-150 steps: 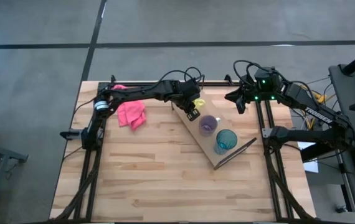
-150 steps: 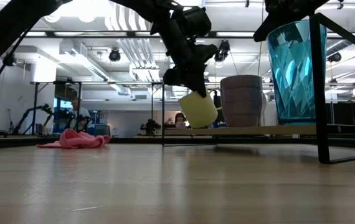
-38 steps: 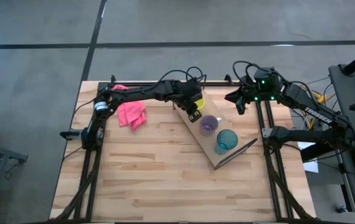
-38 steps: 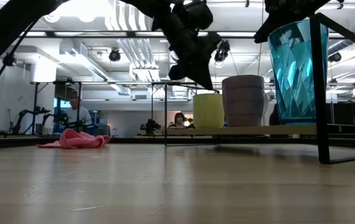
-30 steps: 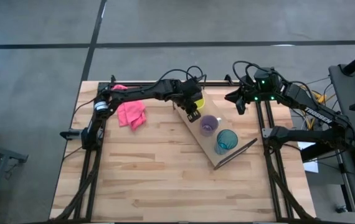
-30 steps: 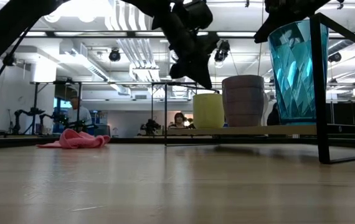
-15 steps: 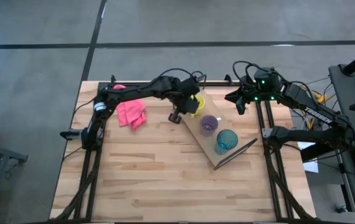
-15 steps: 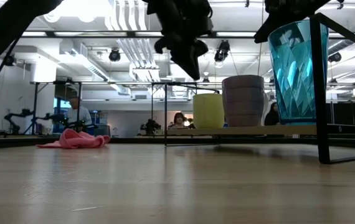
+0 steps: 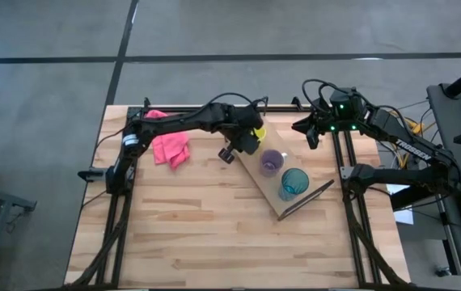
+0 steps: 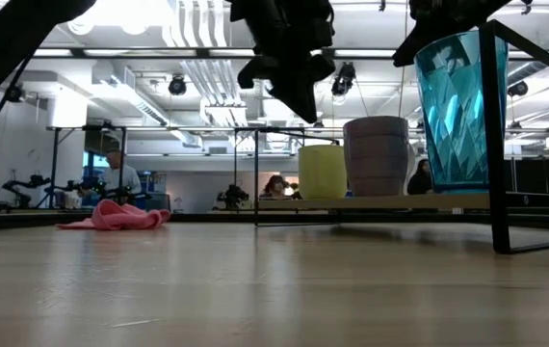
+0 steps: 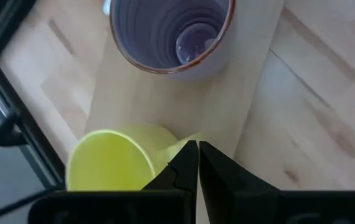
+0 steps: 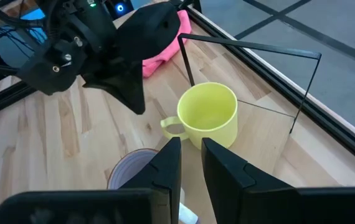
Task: Stack small to large cups/mugs on shelf
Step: Return to Home Position
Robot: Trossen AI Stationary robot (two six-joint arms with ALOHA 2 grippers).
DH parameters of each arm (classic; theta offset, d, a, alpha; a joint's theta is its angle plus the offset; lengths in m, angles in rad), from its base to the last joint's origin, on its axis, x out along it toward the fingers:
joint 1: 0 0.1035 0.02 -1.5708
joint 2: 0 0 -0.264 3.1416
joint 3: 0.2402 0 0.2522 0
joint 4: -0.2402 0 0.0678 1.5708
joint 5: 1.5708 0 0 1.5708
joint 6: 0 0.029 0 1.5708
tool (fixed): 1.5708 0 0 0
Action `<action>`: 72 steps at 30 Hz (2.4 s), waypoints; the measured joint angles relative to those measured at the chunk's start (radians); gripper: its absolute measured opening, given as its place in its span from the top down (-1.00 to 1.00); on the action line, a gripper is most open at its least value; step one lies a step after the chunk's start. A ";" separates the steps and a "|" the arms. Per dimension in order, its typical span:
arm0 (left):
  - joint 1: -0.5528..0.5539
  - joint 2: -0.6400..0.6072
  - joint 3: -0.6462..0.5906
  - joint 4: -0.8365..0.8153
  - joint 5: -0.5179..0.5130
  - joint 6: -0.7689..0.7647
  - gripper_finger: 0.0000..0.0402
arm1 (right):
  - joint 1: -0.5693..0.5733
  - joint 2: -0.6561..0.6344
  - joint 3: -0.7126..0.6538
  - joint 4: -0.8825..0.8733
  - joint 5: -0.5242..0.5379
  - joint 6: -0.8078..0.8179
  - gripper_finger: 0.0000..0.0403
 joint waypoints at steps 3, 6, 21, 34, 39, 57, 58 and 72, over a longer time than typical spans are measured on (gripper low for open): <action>-0.008 0.000 0.000 -0.020 0.000 -0.088 1.00 | 0.000 0.000 0.000 -0.009 0.000 0.001 0.71; -0.018 -0.001 0.008 -0.047 -0.001 -0.174 1.00 | 0.000 -0.001 0.000 -0.030 0.000 0.000 0.71; -0.051 -0.251 0.009 -0.055 -0.005 -0.571 1.00 | 0.014 -0.228 0.000 -0.078 -0.017 0.078 0.71; -0.099 -0.498 -0.018 -0.056 -0.151 -1.049 1.00 | 0.083 -0.462 0.000 -0.079 -0.048 0.159 0.71; -0.155 -0.548 -0.019 -0.055 -0.328 -1.186 1.00 | 0.083 -0.518 0.000 -0.064 0.014 0.137 0.71; -0.223 -0.552 -0.019 -0.056 -0.562 -1.280 1.00 | 0.089 -0.553 -0.301 0.331 0.040 0.241 0.71; -0.223 -0.554 -0.019 -0.055 -0.564 -1.280 1.00 | 0.095 -0.552 -0.301 0.333 0.022 0.250 0.71; -0.222 -0.564 -0.019 -0.056 -0.613 -1.272 1.00 | 0.253 -0.533 -0.385 0.630 0.009 0.294 0.71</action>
